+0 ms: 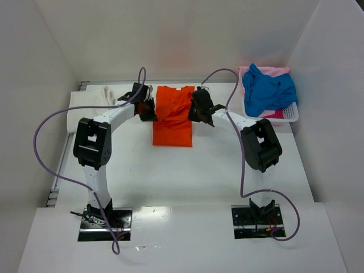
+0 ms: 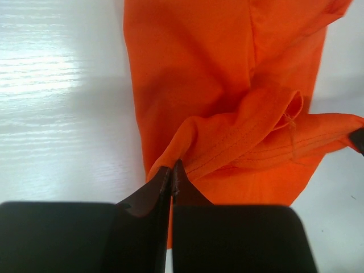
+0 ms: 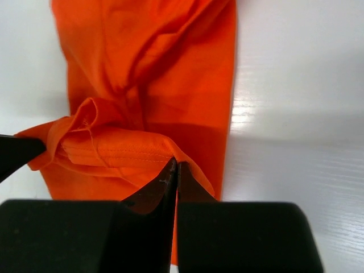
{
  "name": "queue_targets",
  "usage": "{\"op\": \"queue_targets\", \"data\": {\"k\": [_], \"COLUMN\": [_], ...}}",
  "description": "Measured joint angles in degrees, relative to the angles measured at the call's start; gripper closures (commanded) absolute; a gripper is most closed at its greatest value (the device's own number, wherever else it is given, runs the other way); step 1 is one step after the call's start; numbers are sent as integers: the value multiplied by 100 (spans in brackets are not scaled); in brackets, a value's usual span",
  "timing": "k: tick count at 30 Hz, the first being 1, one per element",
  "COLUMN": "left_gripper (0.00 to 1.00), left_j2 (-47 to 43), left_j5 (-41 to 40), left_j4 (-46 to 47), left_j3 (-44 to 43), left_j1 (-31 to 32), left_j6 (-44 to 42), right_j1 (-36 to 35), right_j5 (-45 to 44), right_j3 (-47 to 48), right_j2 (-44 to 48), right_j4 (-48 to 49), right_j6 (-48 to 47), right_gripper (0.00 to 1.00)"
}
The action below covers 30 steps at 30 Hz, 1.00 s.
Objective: Fold and stack the t-shirts
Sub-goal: Fold the folded rectangular tshirt in 1/3 of the way
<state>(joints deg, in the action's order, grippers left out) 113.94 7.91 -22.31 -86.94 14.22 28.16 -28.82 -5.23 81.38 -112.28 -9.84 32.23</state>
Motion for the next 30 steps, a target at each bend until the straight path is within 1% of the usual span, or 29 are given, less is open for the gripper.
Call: {"op": "queue_targets", "data": {"k": [2,4,7,8,9,10,11,13,15,17,19,21,22,23,24,25,26,27,28,29,30], "left_gripper": [96,96,89,82,67,62,55,38,29,23,19,16,16,16,16,18,22,28,38,58,70], "left_j2": [152,302,519,574,609,631,649,662,663,661,645,574,503,421,249,71,-152,-395,-652,-918,-1143], "left_j5": [30,56,80,84,86,93,97,94,87,35,-11,-54,-65,-77,-83,-82,-68,-25,36,123,232], "left_j4": [-22,-63,-82,-82,-86,-95,-108,-115,-119,-123,-137,-177,-186,-189,-163,-141,-99,-45,60,173,270], "left_j3": [-67,-182,-483,-567,-634,-683,-743,-828,-867,-884,-885,-885,-878,-862,-788,-697,-568,-416,-237,-33,154], "left_j1": [0,0,0,0,0,0,0,-6,-21,-51,-103,-178,-216,-244,-275,-301,-325,-340,-346,-348,-338], "left_j6": [-13,-58,-113,-124,-141,-160,-172,-179,-220,-258,-275,-287,-292,-294,-302,-316,-326,-331,-327,-302,-256], "right_j1": [0,0,0,0,4,15,19,26,37,50,68,90,99,106,107,111,111,111,111,111,111], "right_j5": [8,1,-20,-39,-54,-70,-103,-170,-218,-289,-344,-392,-412,-421,-417,-407,-391,-360,-294,-208,-101], "right_j3": [0,0,0,0,0,0,6,31,47,52,52,52,47,41,31,-8,-57,-131,-216,-306,-382], "right_j2": [-148,-254,-316,-316,-318,-318,-328,-356,-371,-371,-369,-348,-304,-251,-195,-87,34,181,329,490,630], "right_j4": [0,0,6,11,25,40,43,48,48,54,76,112,126,129,130,157,174,221,269,314,376], "right_j6": [0,5,7,7,11,9,19,57,51,72,62,79,90,94,92,102,119,114,112,122,146], "right_gripper": [99,99,98,94,90,86,72,64,49,40,37,31,30,31,44,55,67,79,91,96,98]}}
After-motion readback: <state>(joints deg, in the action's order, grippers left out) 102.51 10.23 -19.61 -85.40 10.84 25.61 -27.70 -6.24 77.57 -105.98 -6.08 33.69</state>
